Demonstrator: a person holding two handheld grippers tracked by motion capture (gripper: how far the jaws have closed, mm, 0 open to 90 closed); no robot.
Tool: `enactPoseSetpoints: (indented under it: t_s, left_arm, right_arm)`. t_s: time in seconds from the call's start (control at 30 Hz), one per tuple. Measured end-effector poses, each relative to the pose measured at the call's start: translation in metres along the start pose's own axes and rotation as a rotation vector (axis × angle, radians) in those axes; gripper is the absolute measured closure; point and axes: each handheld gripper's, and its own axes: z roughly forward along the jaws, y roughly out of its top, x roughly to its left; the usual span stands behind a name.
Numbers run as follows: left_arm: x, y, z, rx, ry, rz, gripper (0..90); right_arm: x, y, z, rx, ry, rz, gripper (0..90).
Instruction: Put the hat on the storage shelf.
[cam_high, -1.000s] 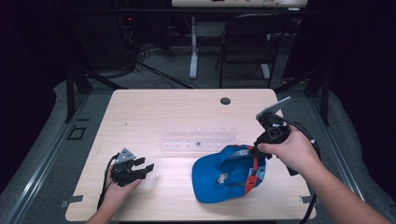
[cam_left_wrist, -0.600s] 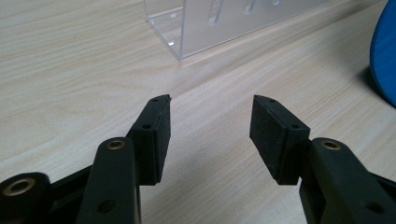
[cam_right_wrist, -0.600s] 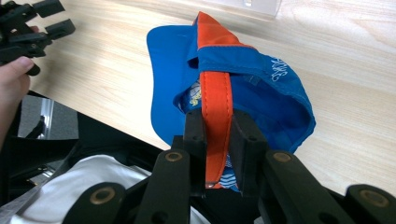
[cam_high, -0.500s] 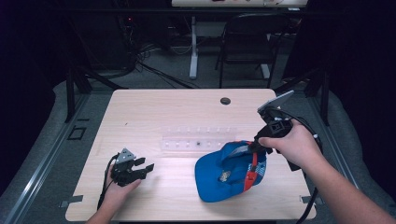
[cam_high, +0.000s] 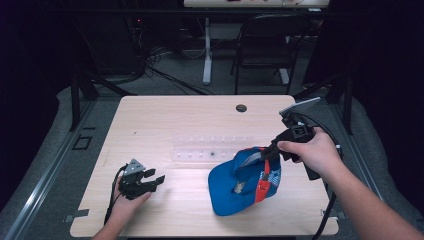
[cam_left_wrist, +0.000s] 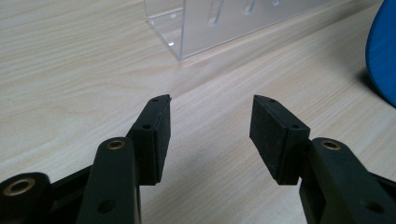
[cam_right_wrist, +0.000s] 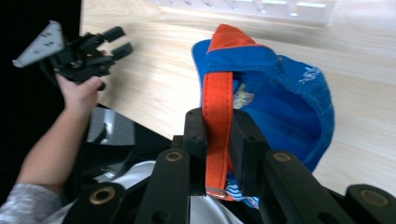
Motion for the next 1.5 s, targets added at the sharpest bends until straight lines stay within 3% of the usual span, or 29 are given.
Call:
enactPoseSetpoints:
  t_s: [0.37, 0.87, 1.13, 1.5]
  left_arm:
    - [0.0, 0.0, 0.0, 0.0, -0.001, 0.0, 48.6]
    - [0.0, 0.0, 0.0, -0.002, 0.001, 0.004, 48.6]
    - [0.0, 0.0, 0.0, -0.004, 0.001, 0.002, 48.5]
    - [-0.001, 0.0, 0.001, 0.0, 0.001, 0.005, 48.6]
  right_arm:
    - [-0.005, 0.0, 0.008, -0.015, 0.179, 0.051, 78.2]
    - [-0.001, 0.004, 0.018, -0.012, 0.361, 0.041, 78.4]
    - [0.009, 0.007, 0.019, -0.023, 0.407, 0.026, 78.4]
    - [0.005, 0.015, 0.006, -0.067, 0.403, 0.045, 78.4]
